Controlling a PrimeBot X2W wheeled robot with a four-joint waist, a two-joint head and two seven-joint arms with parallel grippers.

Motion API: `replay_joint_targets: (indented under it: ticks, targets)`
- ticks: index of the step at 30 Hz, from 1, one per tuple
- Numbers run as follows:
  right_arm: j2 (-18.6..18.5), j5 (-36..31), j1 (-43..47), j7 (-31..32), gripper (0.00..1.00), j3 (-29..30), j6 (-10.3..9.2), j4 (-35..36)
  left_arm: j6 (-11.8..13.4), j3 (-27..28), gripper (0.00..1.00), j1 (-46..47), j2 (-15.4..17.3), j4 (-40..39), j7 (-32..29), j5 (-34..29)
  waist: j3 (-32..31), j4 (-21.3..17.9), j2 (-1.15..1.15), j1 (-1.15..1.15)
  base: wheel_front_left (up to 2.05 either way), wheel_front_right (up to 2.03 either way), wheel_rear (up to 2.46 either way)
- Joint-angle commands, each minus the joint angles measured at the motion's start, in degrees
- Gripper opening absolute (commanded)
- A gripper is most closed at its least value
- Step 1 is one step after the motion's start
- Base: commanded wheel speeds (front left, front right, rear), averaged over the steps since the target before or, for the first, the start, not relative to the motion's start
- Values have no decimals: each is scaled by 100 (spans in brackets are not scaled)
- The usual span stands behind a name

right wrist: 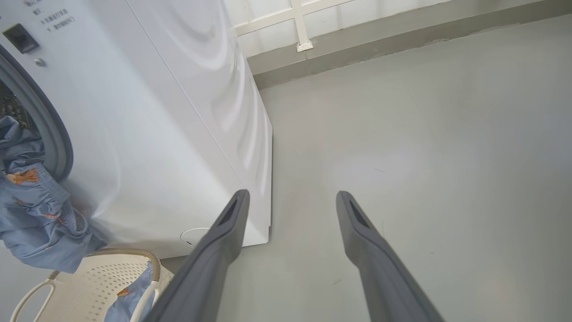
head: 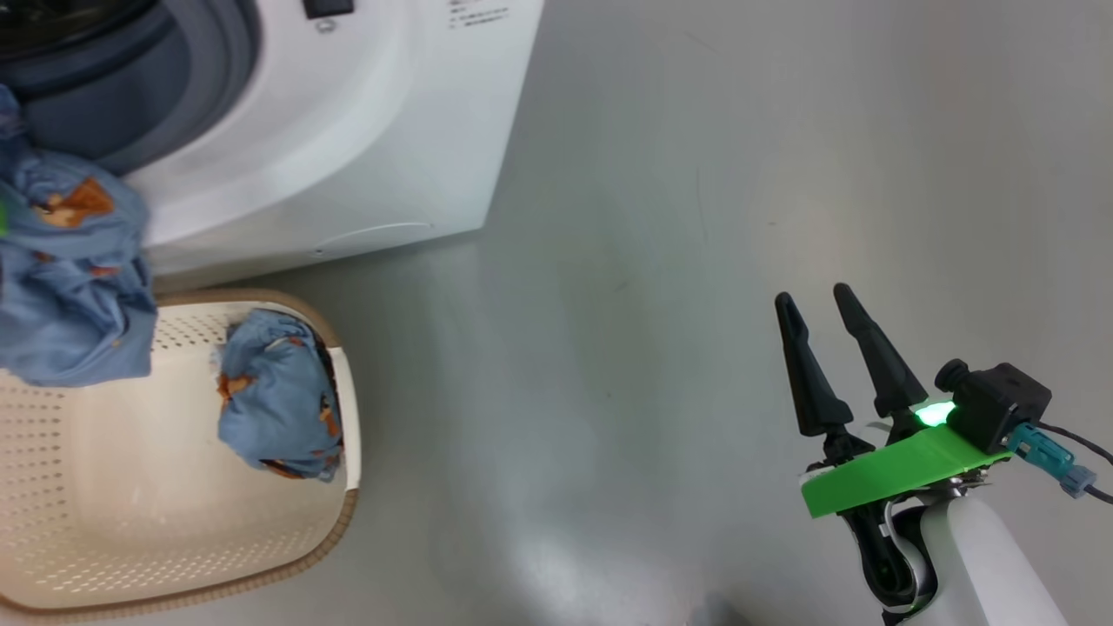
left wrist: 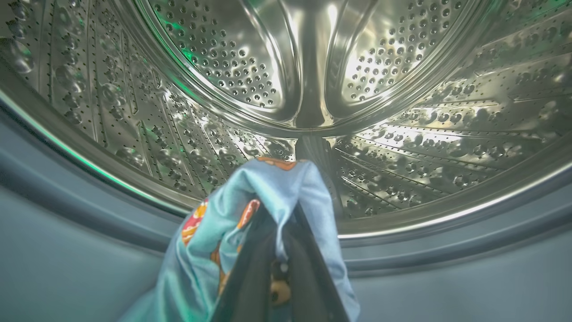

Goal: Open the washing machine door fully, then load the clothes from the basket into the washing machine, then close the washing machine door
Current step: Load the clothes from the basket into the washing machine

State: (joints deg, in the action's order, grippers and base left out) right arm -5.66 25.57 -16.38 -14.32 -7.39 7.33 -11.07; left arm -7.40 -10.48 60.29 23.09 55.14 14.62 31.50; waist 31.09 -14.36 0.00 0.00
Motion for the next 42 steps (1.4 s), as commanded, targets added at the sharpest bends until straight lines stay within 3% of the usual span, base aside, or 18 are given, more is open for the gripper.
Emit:
replay_joint_targets:
  ticks: [1, 9, 13, 19, 24, 26, 27, 28, 35, 42]
  targets:
    - [9, 8, -26, -68, 100, -160, 16, 157, -9, -57, 0, 270, 391, 79, -33, 99, 99, -101, 0, 0, 0, 0, 0]
    - [101, 26, -47, -68, 100, -136, 16, 195, -9, -334, 0, 982, 757, 263, 24, 182, 262, -215, 0, 0, 0, 0, 0]
    - [142, 27, -83, -68, 100, -117, 16, 225, 73, 33, 0, 1285, 1003, -535, 35, -236, 383, -256, 0, 0, 0, 0, 0]
    - [191, 28, -155, -68, 100, -106, 16, 261, 94, 892, 0, 1131, 882, -1670, 37, -847, 514, -280, 0, 0, 0, 0, 0]
    - [215, 18, -185, -68, 100, -112, 16, 268, 30, 1128, 0, 830, 651, -1506, 37, -1135, 541, -250, 0, 0, 0, 0, 0]
    - [222, 18, -191, -68, 100, -120, 16, 260, 14, 1149, 11, 787, 603, -1305, 37, -1187, 539, -233, 0, 0, 0, 0, 0]
    - [224, 18, -192, -68, 100, -121, 16, 257, 9, 1181, 43, 775, 568, -1173, 37, -1170, 535, -222, 0, 0, 0, 0, 0]
    - [226, 17, -190, -68, 100, -118, 16, 253, 4, 1186, 100, 761, 533, -957, 37, -1140, 522, -207, 0, 0, 0, 0, 0]
    - [198, -10, -175, -68, 100, -62, 16, 232, -7, 789, 100, 906, 374, 103, 38, -926, 428, -61, 0, 0, 0, 0, 0]
    - [120, -39, -177, -68, 100, -20, 16, 248, -8, 522, 100, 688, 230, -1, 38, -474, 335, 172, 0, 0, 0, 0, 0]
